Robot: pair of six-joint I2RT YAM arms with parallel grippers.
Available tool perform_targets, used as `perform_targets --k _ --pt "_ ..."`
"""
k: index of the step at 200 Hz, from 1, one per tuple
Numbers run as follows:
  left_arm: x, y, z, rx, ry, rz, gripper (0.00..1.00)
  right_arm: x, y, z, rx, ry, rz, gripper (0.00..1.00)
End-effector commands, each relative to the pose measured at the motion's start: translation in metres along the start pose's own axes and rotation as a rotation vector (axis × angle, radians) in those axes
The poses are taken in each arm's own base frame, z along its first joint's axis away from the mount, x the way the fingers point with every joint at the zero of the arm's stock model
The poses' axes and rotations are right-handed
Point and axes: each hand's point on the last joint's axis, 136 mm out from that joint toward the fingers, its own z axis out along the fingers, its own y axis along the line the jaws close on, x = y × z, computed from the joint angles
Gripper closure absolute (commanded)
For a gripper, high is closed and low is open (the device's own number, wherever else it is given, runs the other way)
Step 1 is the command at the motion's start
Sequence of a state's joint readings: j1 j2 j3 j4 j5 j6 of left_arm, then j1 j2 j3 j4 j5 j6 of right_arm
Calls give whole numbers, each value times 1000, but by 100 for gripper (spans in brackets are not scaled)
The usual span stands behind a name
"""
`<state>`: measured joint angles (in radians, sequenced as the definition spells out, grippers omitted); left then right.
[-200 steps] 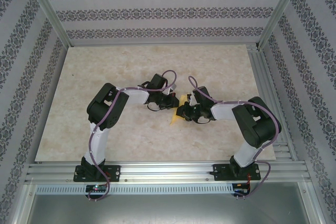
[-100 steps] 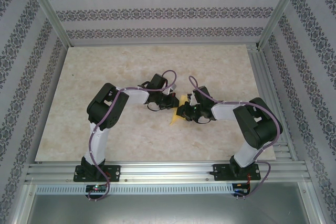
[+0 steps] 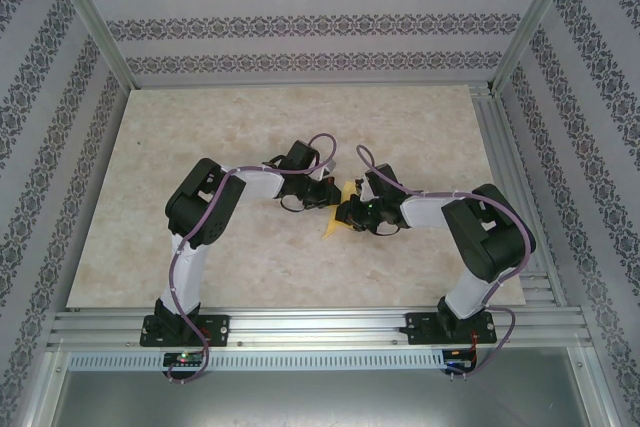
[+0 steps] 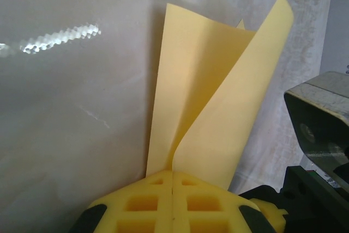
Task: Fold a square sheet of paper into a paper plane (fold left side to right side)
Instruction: Fold the wing for the fifth time at the center of the table.
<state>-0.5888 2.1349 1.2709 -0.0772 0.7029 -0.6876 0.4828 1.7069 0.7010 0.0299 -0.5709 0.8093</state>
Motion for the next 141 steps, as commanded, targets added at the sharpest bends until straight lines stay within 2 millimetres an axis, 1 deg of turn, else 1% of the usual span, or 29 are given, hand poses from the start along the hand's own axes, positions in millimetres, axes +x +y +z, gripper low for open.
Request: perform_targets --k 1,37,72,76,99,109,120,131,141 --pt "-14 21 -1 -61 -41 7 100 2 -12 4 66 7 -14 82" --pt "-19 16 -4 -64 -44 18 100 8 -23 4 110 26 -11 81" --pt "-33 6 -17 -68 -70 39 87 11 -29 6 137 41 1 81" --pt "-35 5 -19 -70 -75 39 86 11 -30 6 141 41 2 81" --pt "-53 -4 -37 -75 -105 60 85 13 -31 7 141 49 3 81" --pt "-60 -8 -45 -80 -116 72 81 12 -30 7 140 48 2 81" --pt "-69 -15 -58 -87 -139 87 76 12 -30 7 140 48 2 81" --pt "-76 -18 -70 -101 -162 97 74 11 -29 7 138 48 1 81" --pt "-77 -20 -81 -116 -183 100 74 11 -29 7 137 49 0 81"
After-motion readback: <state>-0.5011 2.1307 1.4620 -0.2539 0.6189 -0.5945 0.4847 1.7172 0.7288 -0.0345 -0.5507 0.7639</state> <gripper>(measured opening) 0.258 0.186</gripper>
